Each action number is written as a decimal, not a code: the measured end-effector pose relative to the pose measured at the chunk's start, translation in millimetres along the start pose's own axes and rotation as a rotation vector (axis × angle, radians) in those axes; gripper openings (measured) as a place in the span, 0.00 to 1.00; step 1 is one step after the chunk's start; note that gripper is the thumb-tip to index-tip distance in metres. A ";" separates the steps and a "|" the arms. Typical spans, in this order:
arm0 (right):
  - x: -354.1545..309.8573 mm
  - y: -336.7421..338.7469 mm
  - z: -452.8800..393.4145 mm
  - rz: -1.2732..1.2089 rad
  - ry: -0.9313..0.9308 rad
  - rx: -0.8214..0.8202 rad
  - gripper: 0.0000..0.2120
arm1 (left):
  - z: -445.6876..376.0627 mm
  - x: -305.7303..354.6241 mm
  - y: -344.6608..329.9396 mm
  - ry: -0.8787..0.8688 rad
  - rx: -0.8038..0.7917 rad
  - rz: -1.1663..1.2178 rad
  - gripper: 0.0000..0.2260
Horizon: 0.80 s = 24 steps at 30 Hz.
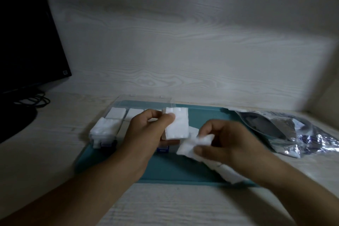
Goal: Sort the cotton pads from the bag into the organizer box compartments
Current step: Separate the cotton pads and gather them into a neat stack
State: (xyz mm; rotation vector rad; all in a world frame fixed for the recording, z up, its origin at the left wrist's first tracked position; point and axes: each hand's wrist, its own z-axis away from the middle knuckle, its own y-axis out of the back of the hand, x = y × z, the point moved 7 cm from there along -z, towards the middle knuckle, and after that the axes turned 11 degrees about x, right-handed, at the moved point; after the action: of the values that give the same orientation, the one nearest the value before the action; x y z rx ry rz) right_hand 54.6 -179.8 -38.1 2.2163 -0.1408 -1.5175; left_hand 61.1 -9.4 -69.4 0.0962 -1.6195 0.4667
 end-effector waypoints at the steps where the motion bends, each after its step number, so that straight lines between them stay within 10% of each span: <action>1: -3.3 5.3 -0.9 -0.119 -0.034 -0.002 0.08 | 0.4 -0.9 0.2 -0.001 0.003 -0.024 0.05; 24: 2.3 9.2 -2.3 0.034 -0.015 0.255 0.07 | 16.2 -21.3 -18.8 0.129 -0.177 -0.021 0.08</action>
State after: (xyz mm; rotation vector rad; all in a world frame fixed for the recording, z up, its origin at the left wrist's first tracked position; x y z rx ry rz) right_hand 59.1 -188.1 -35.5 2.3832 -0.3952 -1.5733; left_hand 54.7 -36.8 -86.0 -0.0493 -1.5242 0.3057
